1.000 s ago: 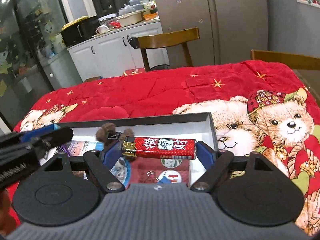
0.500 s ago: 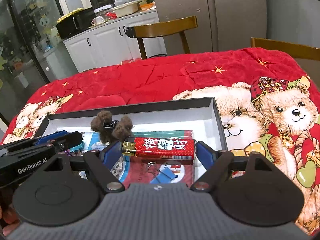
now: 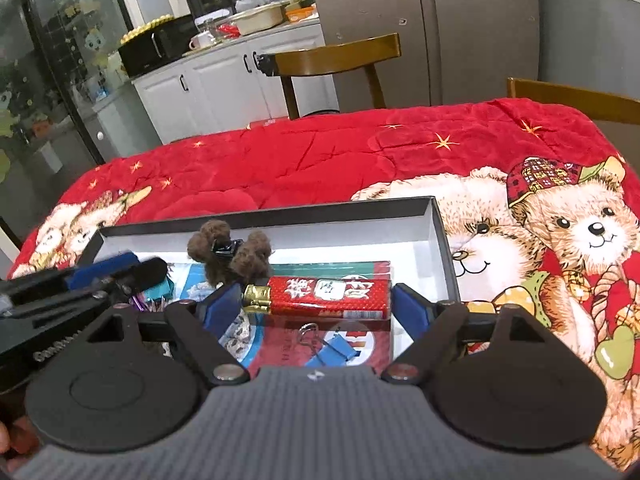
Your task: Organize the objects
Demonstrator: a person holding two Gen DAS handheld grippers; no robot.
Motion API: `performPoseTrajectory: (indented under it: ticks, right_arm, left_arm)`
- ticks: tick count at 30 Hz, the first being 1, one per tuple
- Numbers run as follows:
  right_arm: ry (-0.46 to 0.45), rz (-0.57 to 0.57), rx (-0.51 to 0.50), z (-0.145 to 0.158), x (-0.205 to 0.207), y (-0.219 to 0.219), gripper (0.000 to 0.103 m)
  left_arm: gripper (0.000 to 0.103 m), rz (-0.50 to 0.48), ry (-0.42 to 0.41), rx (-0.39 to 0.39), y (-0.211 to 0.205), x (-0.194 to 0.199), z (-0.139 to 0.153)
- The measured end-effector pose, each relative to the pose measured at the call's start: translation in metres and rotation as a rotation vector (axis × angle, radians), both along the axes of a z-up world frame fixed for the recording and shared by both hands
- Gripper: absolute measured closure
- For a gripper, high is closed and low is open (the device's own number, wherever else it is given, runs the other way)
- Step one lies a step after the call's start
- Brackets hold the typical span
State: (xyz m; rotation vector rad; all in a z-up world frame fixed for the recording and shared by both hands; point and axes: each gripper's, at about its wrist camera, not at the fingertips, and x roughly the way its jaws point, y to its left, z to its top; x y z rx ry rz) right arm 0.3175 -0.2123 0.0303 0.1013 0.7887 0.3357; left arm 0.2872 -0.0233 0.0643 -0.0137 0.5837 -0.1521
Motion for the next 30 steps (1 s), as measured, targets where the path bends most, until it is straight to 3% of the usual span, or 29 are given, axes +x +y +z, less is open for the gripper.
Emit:
performPoseTrajectory:
  ticks: [1, 3, 5, 11, 14, 18, 23, 26, 30]
  right_arm:
    - [-0.008, 0.009, 0.001, 0.001, -0.001, 0.0, 0.014]
    - [-0.025, 0.024, 0.012, 0.003, -0.004, 0.0, 0.013]
    - [-0.033, 0.017, 0.036, 0.002, -0.007, -0.002, 0.012]
    - [-0.128, 0.04, 0.069, 0.011, -0.026, -0.011, 0.012]
    - [-0.178, -0.006, 0.109, 0.028, -0.04, -0.014, 0.01]
    - [-0.269, -0.057, 0.074, 0.053, -0.076, -0.008, 0.007]
    - [-0.391, -0.104, 0.015, 0.064, -0.143, -0.004, 0.004]
    - [-0.412, -0.179, 0.018, 0.058, -0.186, -0.014, 0.003]
    - [-0.398, -0.261, 0.016, 0.039, -0.23, -0.032, 0.0]
  left_arm:
    - [0.063, 0.004, -0.003, 0.002, 0.0, -0.004, 0.004]
    - [0.041, 0.017, -0.011, -0.019, 0.005, -0.017, 0.012]
    - [0.032, 0.032, -0.047, -0.038, 0.014, -0.042, 0.023]
    - [0.022, 0.038, -0.192, 0.036, 0.033, -0.156, 0.049]
    - [0.006, -0.001, -0.314, 0.122, 0.034, -0.215, 0.046]
    - [0.005, 0.027, -0.384, 0.136, 0.032, -0.264, 0.026]
    - [0.002, -0.044, -0.401, 0.077, 0.036, -0.281, 0.004]
    - [0.002, -0.095, -0.388, 0.076, 0.035, -0.281, -0.002]
    - [0.002, -0.091, -0.319, 0.004, 0.036, -0.278, -0.009]
